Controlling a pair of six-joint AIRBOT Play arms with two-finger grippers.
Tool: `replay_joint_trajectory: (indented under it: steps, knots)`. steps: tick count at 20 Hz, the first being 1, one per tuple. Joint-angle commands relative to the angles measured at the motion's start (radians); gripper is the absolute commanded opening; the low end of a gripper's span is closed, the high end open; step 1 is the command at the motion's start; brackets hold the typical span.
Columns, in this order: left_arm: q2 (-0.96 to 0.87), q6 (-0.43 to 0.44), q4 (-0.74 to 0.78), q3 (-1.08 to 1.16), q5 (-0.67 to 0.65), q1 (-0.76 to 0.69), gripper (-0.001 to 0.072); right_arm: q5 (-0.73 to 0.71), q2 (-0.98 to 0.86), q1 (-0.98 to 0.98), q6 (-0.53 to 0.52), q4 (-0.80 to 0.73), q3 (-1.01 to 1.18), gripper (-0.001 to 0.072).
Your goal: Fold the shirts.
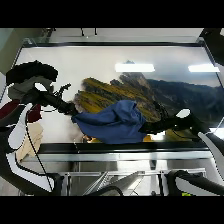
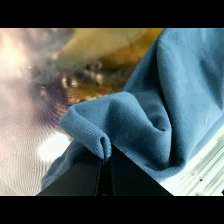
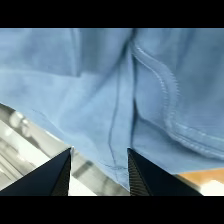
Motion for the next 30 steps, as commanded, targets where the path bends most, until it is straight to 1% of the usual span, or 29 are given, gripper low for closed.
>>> replay_joint_trajectory:
  steps: [1,4,7,9,11,12,13,14,15,17,18,20,22,24,25,27,28,30]
  knots:
    - [0.0,0.0,0.0,0.003,-0.009,0.001,0.0016,-0.013,-0.003,0.0,0.005,-0.049,0.009,0.04]
    - [0.0,0.0,-0.002,0.003,-0.009,0.0,0.0016,-0.018,-0.026,0.001,0.005,-0.039,0.009,0.04]
    - [0.0,0.0,-0.002,0.003,-0.009,-0.001,0.0017,0.0,-0.072,0.002,-0.037,0.023,0.008,0.0399]
    - [0.0,0.0,-0.003,0.003,-0.012,-0.001,0.0016,0.024,-0.103,0.002,-0.079,0.093,0.008,0.0394]
    - [0.0,0.0,-0.01,0.003,-0.027,-0.001,0.0016,0.091,-0.115,0.002,-0.158,0.202,0.008,0.0304]
    - [0.0,0.0,-0.011,0.003,-0.035,-0.001,0.0016,0.125,-0.113,0.002,-0.203,0.259,0.008,0.0206]
    - [0.0,0.0,-0.011,0.003,-0.047,-0.001,0.0016,0.149,-0.111,0.002,-0.241,0.312,0.008,0.0093]
    - [0.001,0.0,-0.034,0.003,-0.071,-0.002,0.0016,0.165,-0.106,0.002,-0.275,0.37,0.01,0.0025]
    - [0.007,0.002,-0.104,0.003,-0.114,-0.001,0.0016,0.174,-0.093,-0.001,-0.298,0.425,0.02,0.0024]
    - [0.068,0.031,-0.274,0.003,-0.204,0.0,0.0016,0.195,-0.041,-0.025,-0.304,0.475,0.102,0.0023]
    - [0.117,0.051,-0.351,0.003,-0.238,0.0,0.0015,0.204,0.003,-0.053,-0.298,0.485,0.178,0.0024]
    - [0.248,0.053,-0.478,0.035,-0.278,0.001,0.0015,0.2,0.108,-0.128,-0.267,0.495,0.372,0.0023]
    - [0.401,0.048,-0.602,0.116,-0.292,0.001,0.0016,0.197,0.198,-0.214,-0.224,0.494,0.589,0.0023]
    - [0.552,0.042,-0.754,0.228,-0.249,0.002,0.0015,0.196,0.272,-0.298,-0.204,0.493,0.785,0.0023]
    - [0.626,0.04,-0.802,0.293,-0.203,0.011,0.0016,0.187,0.302,-0.336,-0.204,0.491,0.874,0.0023]
    - [0.766,0.042,-0.809,0.43,-0.071,0.061,0.0015,0.127,0.354,-0.402,-0.205,0.448,1.024,0.0022]
    - [0.827,0.042,-0.809,0.492,-0.014,0.114,0.0016,0.085,0.376,-0.433,-0.206,0.409,1.099,0.0022]
    - [0.923,0.041,-0.808,0.613,0.058,0.28,0.0015,0.054,0.39,-0.485,-0.205,0.354,1.229,0.0021]
